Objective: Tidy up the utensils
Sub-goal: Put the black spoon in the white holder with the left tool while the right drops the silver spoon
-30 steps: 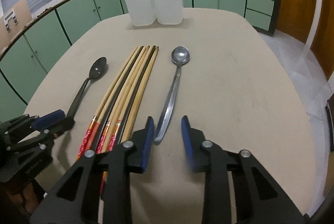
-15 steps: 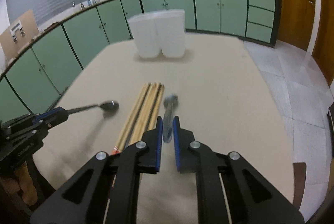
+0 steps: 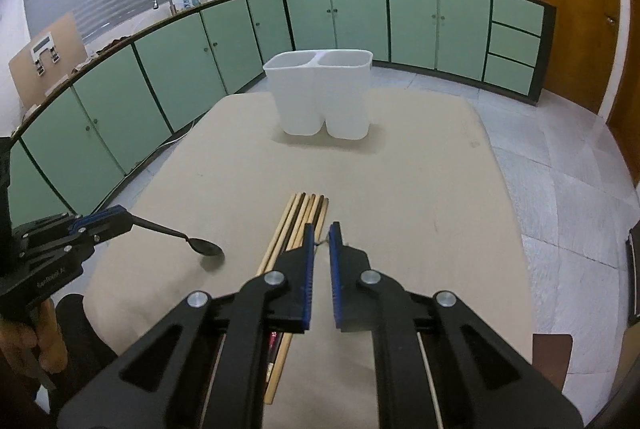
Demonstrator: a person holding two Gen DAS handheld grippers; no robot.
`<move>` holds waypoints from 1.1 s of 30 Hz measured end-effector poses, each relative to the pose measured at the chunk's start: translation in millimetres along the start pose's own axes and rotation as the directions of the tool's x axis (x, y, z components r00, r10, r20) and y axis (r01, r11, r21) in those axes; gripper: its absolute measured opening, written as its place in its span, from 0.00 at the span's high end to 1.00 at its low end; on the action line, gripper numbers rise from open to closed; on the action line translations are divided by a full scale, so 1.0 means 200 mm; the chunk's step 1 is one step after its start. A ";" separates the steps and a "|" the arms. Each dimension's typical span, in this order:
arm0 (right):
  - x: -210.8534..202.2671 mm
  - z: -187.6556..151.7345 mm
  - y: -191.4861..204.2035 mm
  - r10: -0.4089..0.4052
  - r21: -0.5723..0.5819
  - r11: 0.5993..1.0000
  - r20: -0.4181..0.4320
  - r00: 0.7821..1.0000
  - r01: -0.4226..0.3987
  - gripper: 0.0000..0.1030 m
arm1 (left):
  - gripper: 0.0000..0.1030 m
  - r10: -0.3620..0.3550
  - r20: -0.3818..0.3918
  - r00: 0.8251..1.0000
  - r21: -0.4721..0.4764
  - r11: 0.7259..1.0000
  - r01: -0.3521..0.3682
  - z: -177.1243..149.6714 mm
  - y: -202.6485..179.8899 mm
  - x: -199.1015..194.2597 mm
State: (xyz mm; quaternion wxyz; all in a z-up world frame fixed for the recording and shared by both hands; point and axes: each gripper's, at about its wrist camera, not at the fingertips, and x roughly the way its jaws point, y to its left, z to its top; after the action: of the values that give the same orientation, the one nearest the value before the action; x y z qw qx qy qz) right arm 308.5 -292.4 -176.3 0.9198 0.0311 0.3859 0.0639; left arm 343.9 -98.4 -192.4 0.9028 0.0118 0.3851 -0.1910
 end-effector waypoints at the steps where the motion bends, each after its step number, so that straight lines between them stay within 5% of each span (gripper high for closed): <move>1: 0.00 0.01 0.00 -0.001 -0.006 1.000 0.000 1.000 0.001 0.98 | 0.89 -0.007 -0.001 1.000 -0.003 1.000 0.007 0.01 0.00 -0.01; 9: -0.03 0.11 0.00 0.036 -0.028 0.999 -0.020 0.999 -0.037 0.98 | 0.89 -0.061 -0.006 0.998 0.006 0.998 0.061 0.11 0.02 -0.05; 19: -0.05 0.63 0.00 0.078 -0.078 0.994 0.059 0.995 -0.073 0.98 | 0.89 -0.070 0.098 0.993 0.064 0.996 0.064 0.71 0.03 0.00; 26: 0.15 1.10 -0.06 0.069 -0.073 0.996 0.145 0.987 -0.059 0.98 | 0.89 -0.081 0.149 0.985 0.057 0.996 0.073 1.08 0.03 0.27; 33: 0.56 1.11 -0.20 0.025 -0.018 1.000 0.072 0.997 -0.024 0.98 | 0.89 -0.066 0.075 0.995 0.022 0.998 0.064 1.10 0.06 0.70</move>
State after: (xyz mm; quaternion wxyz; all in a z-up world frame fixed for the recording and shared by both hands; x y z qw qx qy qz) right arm 549.3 -318.5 -103.8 0.9325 0.0303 0.3515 0.0770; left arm 588.8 -171.6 -137.6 0.9099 0.0010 0.3489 -0.2244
